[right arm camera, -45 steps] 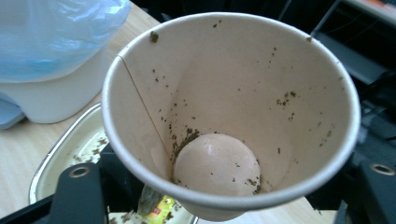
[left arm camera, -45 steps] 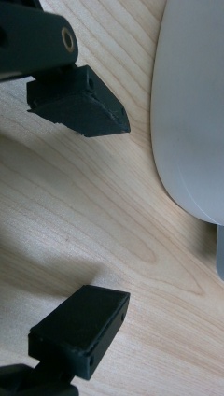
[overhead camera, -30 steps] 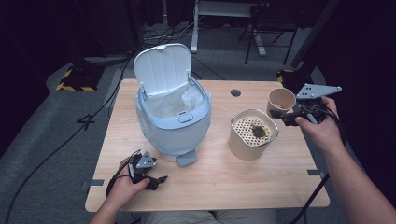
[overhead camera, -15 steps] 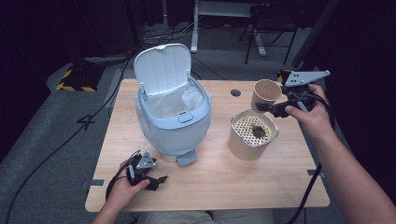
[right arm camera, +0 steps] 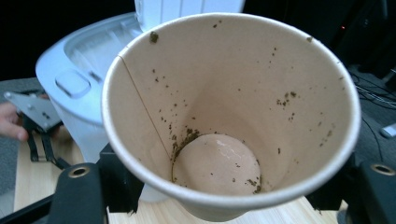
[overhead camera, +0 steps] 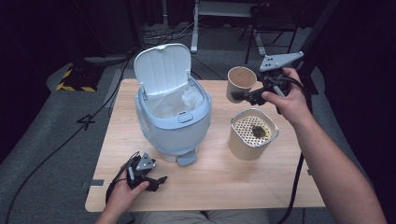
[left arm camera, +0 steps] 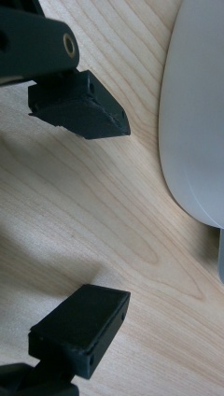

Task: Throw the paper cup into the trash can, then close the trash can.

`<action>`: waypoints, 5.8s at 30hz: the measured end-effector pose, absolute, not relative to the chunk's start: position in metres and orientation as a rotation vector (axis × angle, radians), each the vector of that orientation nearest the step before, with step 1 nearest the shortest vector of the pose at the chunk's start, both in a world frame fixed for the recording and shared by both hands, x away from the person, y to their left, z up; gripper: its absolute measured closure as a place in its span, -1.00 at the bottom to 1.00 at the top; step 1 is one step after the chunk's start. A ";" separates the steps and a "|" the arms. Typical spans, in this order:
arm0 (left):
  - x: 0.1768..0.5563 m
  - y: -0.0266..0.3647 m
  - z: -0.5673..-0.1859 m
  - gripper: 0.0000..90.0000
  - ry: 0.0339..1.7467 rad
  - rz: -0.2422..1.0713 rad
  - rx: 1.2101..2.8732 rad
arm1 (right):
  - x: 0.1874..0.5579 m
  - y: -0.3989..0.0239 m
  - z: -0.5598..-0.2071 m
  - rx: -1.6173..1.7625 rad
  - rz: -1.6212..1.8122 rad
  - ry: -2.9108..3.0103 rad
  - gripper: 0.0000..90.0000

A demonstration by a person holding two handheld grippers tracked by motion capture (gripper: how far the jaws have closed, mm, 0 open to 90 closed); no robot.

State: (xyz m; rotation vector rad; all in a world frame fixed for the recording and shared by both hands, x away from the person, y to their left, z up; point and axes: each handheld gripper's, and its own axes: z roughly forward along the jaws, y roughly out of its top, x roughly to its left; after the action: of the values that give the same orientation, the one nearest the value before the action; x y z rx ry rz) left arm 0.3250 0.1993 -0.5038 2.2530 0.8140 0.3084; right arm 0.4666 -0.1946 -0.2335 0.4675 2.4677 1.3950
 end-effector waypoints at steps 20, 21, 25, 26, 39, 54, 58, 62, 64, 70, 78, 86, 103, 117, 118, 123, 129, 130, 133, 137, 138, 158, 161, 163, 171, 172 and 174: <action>0.325 0.200 -0.504 -0.60 0.807 0.299 2.255 | 0.472 -0.092 -0.219 0.384 1.474 2.524 -0.37; 0.325 0.200 -0.504 -0.60 0.807 0.298 2.255 | 0.472 -0.088 -0.219 0.381 1.473 2.524 -0.37; 0.325 0.200 -0.504 -0.60 0.806 0.299 2.255 | 0.474 -0.070 -0.225 0.372 1.461 2.550 -0.38; 0.325 0.200 -0.504 -0.60 0.806 0.299 2.255 | 0.475 -0.066 -0.227 0.374 1.458 2.561 -0.38; 0.325 0.200 -0.504 -0.60 0.806 0.300 2.255 | 0.480 -0.033 -0.246 0.413 1.395 2.621 -0.39; 0.325 0.200 -0.504 -0.61 0.806 0.300 2.255 | 0.475 -0.040 -0.247 0.464 1.415 2.586 -0.65; 0.325 0.200 -0.504 -0.61 0.803 0.299 2.257 | 0.471 -0.052 -0.239 0.494 1.388 2.557 -0.62; 0.325 0.200 -0.504 -0.61 0.804 0.298 2.256 | 0.464 -0.065 -0.230 0.499 1.389 2.538 -0.61; 0.325 0.200 -0.504 -0.61 0.804 0.300 2.256 | 0.459 -0.074 -0.226 0.504 1.390 2.521 -0.60; 0.325 0.200 -0.504 -0.60 0.807 0.297 2.253 | 0.438 -0.109 -0.220 0.513 1.375 2.488 -0.59; 0.324 0.205 -0.504 -0.60 0.814 0.305 2.257 | 0.406 -0.167 -0.226 0.554 1.318 2.438 -0.56; 0.322 0.216 -0.504 -0.60 0.829 0.313 2.253 | 0.378 -0.223 -0.246 0.615 1.297 2.423 -0.52; 0.322 0.216 -0.504 -0.61 0.838 0.314 2.249 | 0.340 -0.305 -0.307 0.784 1.256 2.330 -0.51; 0.322 0.216 -0.504 -0.61 0.838 0.314 2.248 | 0.324 -0.353 -0.397 1.056 1.155 2.280 -0.51; 0.322 0.216 -0.504 -0.61 0.838 0.314 2.248 | 0.324 -0.355 -0.403 1.065 1.146 2.281 -0.49; 0.322 0.216 -0.504 -0.61 0.841 0.316 2.249 | 0.325 -0.364 -0.432 1.114 1.138 2.266 -0.48; 0.322 0.216 -0.504 -0.64 0.850 0.316 2.247 | 0.329 -0.375 -0.459 1.179 1.129 2.248 -0.48; 0.322 0.216 -0.504 -0.64 0.850 0.315 2.247 | 0.329 -0.376 -0.462 1.186 1.110 2.252 -0.48; 0.322 0.216 -0.504 -0.64 0.856 0.315 2.247 | 0.331 -0.380 -0.473 1.229 1.081 2.254 -0.48; 0.321 0.215 -0.504 -0.66 0.865 0.318 2.244 | 0.333 -0.381 -0.484 1.215 1.023 2.257 -0.50; 0.321 0.215 -0.504 -0.66 0.865 0.318 2.244 | 0.334 -0.381 -0.488 1.206 1.005 2.264 -0.51; 0.319 0.227 -0.482 -0.47 0.903 0.329 2.072 | 0.336 -0.375 -0.504 1.220 0.991 2.267 -0.65; 0.317 0.230 -0.472 -0.46 0.895 0.342 2.020 | 0.336 -0.375 -0.504 1.220 0.991 2.267 -0.65; 0.317 0.232 -0.463 -0.46 0.883 0.337 2.001 | 0.336 -0.375 -0.504 1.220 0.991 2.267 -0.65; 0.311 0.236 -0.425 -0.43 0.840 0.362 1.977 | 0.336 -0.375 -0.504 1.217 0.993 2.271 -0.65; 0.310 0.236 -0.420 -0.42 0.838 0.370 1.983 | 0.336 -0.375 -0.504 1.217 0.993 2.271 -0.65; 0.308 0.235 -0.410 -0.40 0.845 0.387 1.988 | 0.336 -0.375 -0.504 1.217 0.992 2.271 -0.65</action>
State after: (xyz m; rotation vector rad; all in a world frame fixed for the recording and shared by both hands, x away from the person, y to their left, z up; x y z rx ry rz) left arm 0.3081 0.2350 -0.4099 1.9876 0.8450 0.3867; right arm 0.3364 -0.3748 -0.5038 1.2169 2.2707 0.9925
